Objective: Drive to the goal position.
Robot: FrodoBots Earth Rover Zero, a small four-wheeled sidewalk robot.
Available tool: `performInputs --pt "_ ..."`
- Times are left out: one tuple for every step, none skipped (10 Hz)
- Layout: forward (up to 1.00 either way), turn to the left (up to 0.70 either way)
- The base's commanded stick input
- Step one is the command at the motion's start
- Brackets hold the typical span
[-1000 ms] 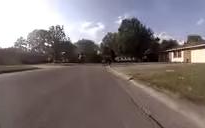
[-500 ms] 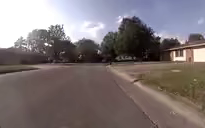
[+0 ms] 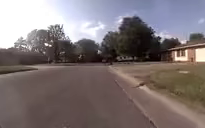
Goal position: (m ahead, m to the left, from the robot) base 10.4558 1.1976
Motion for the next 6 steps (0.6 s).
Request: performInputs --pt "0.85 0.02" --pt "0.85 0.02" --pt "0.85 0.02" --pt "0.85 0.02" --pt "0.85 0.02" --pt "0.85 0.02"
